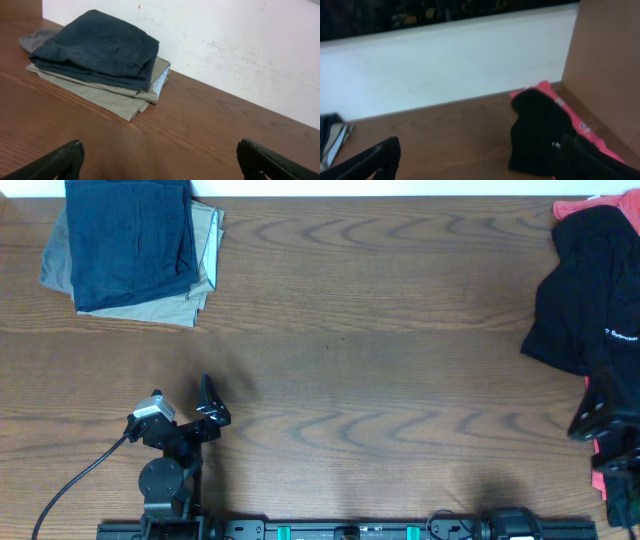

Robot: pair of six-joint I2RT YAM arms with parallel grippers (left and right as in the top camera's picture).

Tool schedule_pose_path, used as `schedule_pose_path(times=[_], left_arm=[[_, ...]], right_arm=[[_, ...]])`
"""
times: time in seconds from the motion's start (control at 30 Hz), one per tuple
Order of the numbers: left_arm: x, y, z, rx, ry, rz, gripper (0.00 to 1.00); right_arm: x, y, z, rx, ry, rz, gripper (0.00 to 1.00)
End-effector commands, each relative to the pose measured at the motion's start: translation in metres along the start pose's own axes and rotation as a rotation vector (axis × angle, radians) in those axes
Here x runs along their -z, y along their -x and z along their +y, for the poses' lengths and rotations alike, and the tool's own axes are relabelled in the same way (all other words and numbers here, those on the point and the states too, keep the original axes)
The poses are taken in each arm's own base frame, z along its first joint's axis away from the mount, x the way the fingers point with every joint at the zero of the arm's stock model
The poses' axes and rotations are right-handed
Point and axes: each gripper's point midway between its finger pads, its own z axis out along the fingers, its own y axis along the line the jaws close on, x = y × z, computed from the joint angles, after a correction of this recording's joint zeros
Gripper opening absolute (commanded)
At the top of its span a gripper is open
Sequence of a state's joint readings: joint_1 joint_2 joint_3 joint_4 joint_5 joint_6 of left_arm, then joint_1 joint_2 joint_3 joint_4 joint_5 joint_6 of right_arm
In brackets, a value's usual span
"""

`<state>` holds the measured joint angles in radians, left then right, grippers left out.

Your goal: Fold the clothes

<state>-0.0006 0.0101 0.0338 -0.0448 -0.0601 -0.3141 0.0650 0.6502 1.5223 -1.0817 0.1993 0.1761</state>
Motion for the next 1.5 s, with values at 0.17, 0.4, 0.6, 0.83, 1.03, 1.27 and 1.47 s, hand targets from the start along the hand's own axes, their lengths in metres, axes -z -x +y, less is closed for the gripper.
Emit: schedule_pose_path(times=[0.17,0.4,0.6,0.83,1.03,1.27,1.47], left_arm=[[-0.002,-0.014,0.012,-0.014,0.045,0.026,0.98],[-0.002,-0.014,0.012,-0.014,0.045,0.026,0.98],[-0.002,-0.014,0.012,-0.014,0.045,0.026,0.98],[-0.002,-0.014,0.012,-0.014,0.045,0.026,0.98],[-0.002,-0.014,0.012,-0.014,0.045,0.026,0.98],[-0.002,-0.014,0.012,-0.014,0.045,0.026,0.98],[-0.002,-0.014,0.012,-0.014,0.045,0.026,0.98]], right_arm=[[-0.029,-0.092,0.015,0.007,0.128,0.093,0.99],[-0.059,-0.160,0.034,-0.007,0.287,-0.001,0.99],[-0.079,-0.192,0.039,-0.019,0.346,-0.133,0.99],[-0.099,-0.202,0.044,-0.048,0.378,-0.217,0.99],[-0.110,-0.212,0.040,-0.053,0.360,-0.259,0.99],[-0.122,-0.231,0.035,-0.058,0.337,-0.271,0.99],[-0.126,-0.234,0.025,-0.056,0.286,-0.260,0.99]])
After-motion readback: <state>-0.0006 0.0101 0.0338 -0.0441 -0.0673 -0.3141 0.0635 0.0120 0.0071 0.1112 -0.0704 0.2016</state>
